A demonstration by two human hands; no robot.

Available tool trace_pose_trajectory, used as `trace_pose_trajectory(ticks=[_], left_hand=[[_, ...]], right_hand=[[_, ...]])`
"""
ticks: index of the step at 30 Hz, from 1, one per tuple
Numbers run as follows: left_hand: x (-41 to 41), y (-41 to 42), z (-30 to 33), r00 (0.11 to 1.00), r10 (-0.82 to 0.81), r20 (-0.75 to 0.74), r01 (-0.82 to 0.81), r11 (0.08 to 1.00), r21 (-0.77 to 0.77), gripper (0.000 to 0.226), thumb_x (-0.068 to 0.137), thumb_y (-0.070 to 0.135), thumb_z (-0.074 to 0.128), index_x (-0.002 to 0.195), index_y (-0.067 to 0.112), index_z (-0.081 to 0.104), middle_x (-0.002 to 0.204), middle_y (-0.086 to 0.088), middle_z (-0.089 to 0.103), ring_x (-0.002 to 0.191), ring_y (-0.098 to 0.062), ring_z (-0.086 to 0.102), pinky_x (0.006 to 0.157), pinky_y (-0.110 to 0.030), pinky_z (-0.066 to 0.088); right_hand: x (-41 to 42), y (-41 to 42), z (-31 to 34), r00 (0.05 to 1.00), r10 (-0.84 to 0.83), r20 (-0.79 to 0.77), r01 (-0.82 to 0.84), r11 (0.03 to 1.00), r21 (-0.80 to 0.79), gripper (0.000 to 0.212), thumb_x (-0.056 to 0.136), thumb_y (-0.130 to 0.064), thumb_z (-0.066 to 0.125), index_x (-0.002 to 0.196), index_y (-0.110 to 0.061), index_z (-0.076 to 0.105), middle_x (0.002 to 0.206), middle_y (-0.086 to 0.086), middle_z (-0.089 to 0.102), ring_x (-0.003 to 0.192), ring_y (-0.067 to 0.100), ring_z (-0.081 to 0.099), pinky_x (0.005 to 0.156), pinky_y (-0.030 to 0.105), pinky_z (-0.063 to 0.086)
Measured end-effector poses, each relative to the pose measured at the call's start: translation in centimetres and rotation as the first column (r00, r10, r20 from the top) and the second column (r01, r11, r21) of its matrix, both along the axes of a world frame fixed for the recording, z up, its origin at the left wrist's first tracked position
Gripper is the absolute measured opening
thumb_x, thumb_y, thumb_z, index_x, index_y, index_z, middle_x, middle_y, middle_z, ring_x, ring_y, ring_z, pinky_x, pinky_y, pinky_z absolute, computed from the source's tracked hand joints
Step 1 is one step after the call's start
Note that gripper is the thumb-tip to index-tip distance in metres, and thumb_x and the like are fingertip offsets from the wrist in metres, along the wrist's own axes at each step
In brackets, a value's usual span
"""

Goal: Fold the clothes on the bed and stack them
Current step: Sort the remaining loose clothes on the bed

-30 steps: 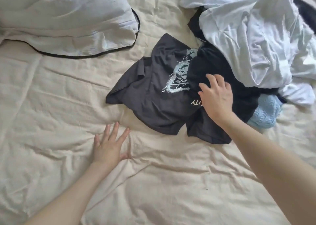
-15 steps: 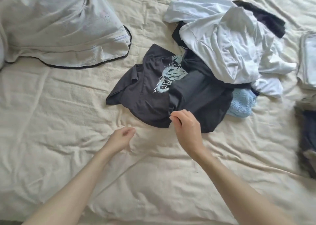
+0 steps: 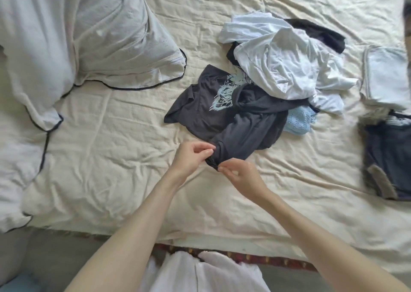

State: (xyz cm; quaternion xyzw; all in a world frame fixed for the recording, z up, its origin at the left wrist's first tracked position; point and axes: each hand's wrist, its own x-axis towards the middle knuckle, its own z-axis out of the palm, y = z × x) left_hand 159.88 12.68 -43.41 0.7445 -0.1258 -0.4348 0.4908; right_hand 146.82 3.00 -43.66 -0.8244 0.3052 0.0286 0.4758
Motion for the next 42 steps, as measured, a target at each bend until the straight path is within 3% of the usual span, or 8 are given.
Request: trace_pose_trajectory(ticks=[2,5,8,12,17,25,32,42], left_hand=[[-0.9,2.4,1.3,0.997,-0.052,0.055,0.051,0.999,0.019,0.022,0.084,0.001,0.065,0.084,0.021,0.072,0.084,0.004,0.070,0.070,0.006,0.062,0.070,-0.009,0.047],[-2.9,5.1,2.9,0.974,-0.222,0.036,0.222,0.975,-0.005,0.031,0.082,0.003,0.069,0.074,0.034,0.073,0.073,0.017,0.071,0.069,0.004,0.065,0.068,-0.010,0.047],[-4.1,6.5,4.2,0.940,-0.337,0.064,0.339,0.940,-0.032,0.032,0.081,0.003,0.069,0.075,0.034,0.073,0.069,0.020,0.070,0.068,0.002,0.066,0.067,-0.011,0.048],[-2.5,8.2,5.5,0.956,-0.282,0.079,0.283,0.959,-0.001,0.025,0.085,0.006,0.066,0.081,0.030,0.073,0.081,0.011,0.072,0.073,0.002,0.065,0.073,-0.012,0.048],[0.5,9.1,7.7,0.943,-0.107,0.315,0.105,0.994,0.022,0.018,0.090,0.013,0.062,0.103,0.024,0.067,0.097,0.009,0.065,0.082,-0.001,0.060,0.071,-0.003,0.043],[1.3,8.0,12.7,0.927,-0.011,0.376,0.085,0.980,-0.182,0.051,0.081,0.015,0.074,0.124,0.034,0.053,0.120,0.017,0.054,0.107,0.011,0.051,0.085,-0.007,0.040],[2.2,8.4,17.2,0.799,0.222,0.559,-0.066,0.956,-0.286,0.017,0.085,0.021,0.069,0.088,0.037,0.064,0.088,0.021,0.068,0.091,0.002,0.062,0.084,-0.009,0.046],[8.5,10.4,25.6,0.840,-0.013,0.542,0.102,0.986,-0.134,0.012,0.091,0.017,0.062,0.086,0.028,0.066,0.083,0.012,0.072,0.084,-0.002,0.067,0.076,-0.016,0.051]], right_hand=[[-0.6,-0.2,0.9,0.970,-0.232,-0.074,0.242,0.952,0.186,0.013,0.094,-0.026,0.057,0.091,-0.020,0.068,0.096,-0.001,0.070,0.093,0.015,0.064,0.084,0.031,0.052],[0.2,-0.8,1.9,0.786,-0.500,-0.364,0.615,0.568,0.547,0.029,0.088,-0.048,0.060,0.101,-0.022,0.059,0.103,0.000,0.063,0.098,0.020,0.062,0.074,0.039,0.056],[1.6,-0.4,1.8,0.661,-0.587,-0.467,0.735,0.383,0.559,0.021,0.086,-0.020,0.069,0.100,-0.009,0.058,0.110,0.011,0.063,0.098,0.028,0.062,0.067,0.037,0.054],[3.0,1.1,2.7,0.701,-0.654,-0.283,0.713,0.647,0.270,0.014,0.088,-0.006,0.061,0.092,0.008,0.062,0.096,0.021,0.067,0.095,0.031,0.063,0.087,0.046,0.051],[4.9,1.0,8.4,0.983,-0.183,0.009,0.182,0.966,-0.184,0.018,0.089,-0.014,0.060,0.076,-0.002,0.062,0.067,0.002,0.055,0.068,0.019,0.047,0.055,0.028,0.029],[6.4,-0.2,19.0,0.857,0.470,0.210,-0.316,0.802,-0.507,0.014,0.088,-0.001,0.062,0.076,0.006,0.064,0.075,0.008,0.057,0.071,0.027,0.053,0.070,0.033,0.042],[9.4,-2.2,23.8,0.865,0.397,0.305,-0.272,0.884,-0.380,0.016,0.091,-0.002,0.054,0.094,-0.003,0.070,0.079,-0.005,0.062,0.071,0.009,0.054,0.068,0.016,0.043],[13.3,-3.0,23.8,0.897,0.348,0.274,-0.246,0.906,-0.346,0.022,0.090,-0.008,0.059,0.106,-0.014,0.073,0.090,-0.006,0.066,0.084,0.012,0.060,0.068,0.016,0.041]])
